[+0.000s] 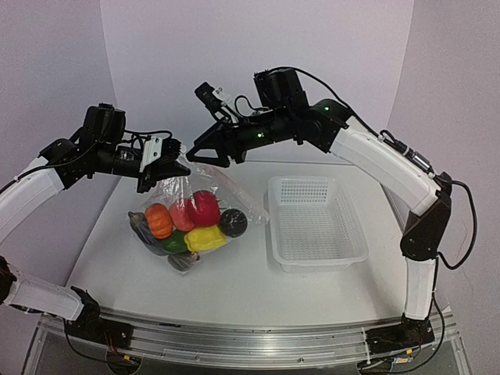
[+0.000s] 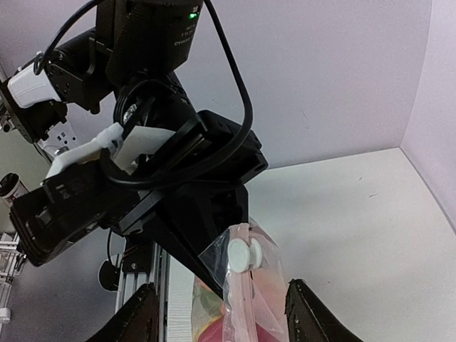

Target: Open the zip-top bag and remove the fake food

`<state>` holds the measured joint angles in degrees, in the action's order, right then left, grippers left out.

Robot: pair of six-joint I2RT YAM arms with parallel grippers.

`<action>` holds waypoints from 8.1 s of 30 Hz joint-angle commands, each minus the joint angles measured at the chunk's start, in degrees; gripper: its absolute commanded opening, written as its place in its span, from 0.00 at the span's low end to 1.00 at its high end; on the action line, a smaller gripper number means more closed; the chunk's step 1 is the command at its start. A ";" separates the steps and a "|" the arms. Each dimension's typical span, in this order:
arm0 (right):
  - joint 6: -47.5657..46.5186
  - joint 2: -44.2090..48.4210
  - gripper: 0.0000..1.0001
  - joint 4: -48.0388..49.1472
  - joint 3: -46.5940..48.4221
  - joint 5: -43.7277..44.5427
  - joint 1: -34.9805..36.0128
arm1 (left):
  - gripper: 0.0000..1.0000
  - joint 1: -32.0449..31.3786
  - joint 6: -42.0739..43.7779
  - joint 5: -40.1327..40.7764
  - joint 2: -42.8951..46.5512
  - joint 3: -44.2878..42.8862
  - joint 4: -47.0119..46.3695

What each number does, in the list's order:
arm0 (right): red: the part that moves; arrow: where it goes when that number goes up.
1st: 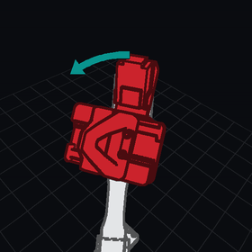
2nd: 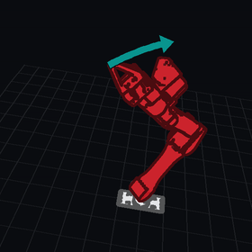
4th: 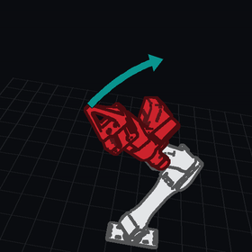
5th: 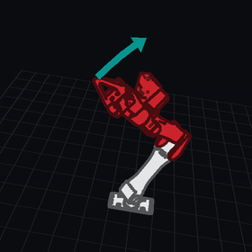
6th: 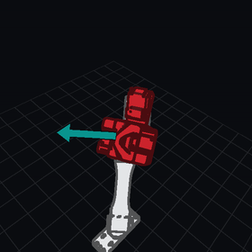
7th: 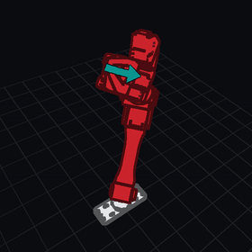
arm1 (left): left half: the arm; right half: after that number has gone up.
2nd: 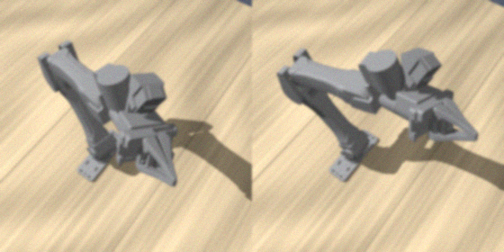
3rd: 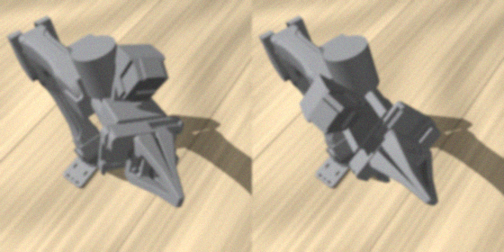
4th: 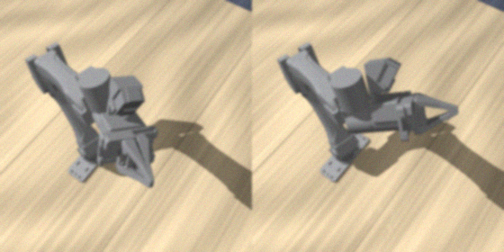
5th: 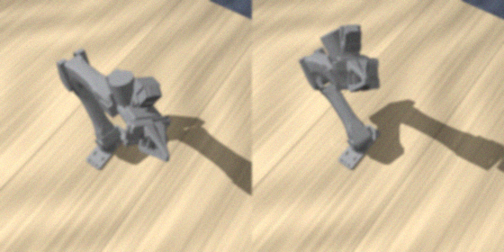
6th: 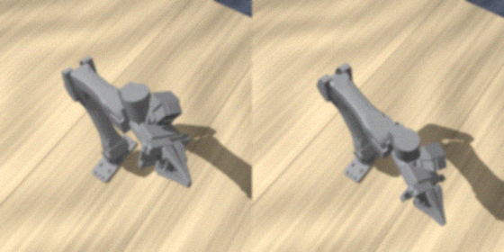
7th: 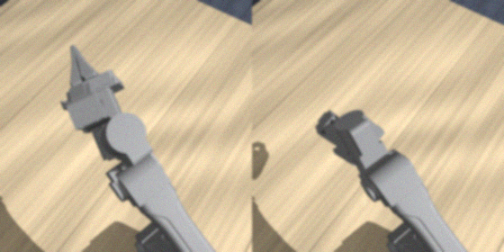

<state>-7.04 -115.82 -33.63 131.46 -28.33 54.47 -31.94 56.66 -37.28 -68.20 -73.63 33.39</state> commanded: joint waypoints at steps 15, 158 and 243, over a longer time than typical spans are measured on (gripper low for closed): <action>5.60 -7.45 0.39 4.44 8.48 -6.60 0.57 | 0.00 -0.14 2.73 -2.97 1.94 -0.96 -1.98; -8.99 9.43 0.00 9.44 -45.88 -2.99 -14.93 | 0.00 6.61 -1.05 -10.20 -10.38 -36.91 25.33; -9.03 10.17 0.63 14.79 -34.10 -7.03 -4.09 | 0.00 9.34 36.16 -18.06 -2.87 -10.30 24.94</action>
<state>-16.42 -110.25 -19.23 98.27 -32.78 50.17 -22.70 93.20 -54.37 -73.01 -83.88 59.90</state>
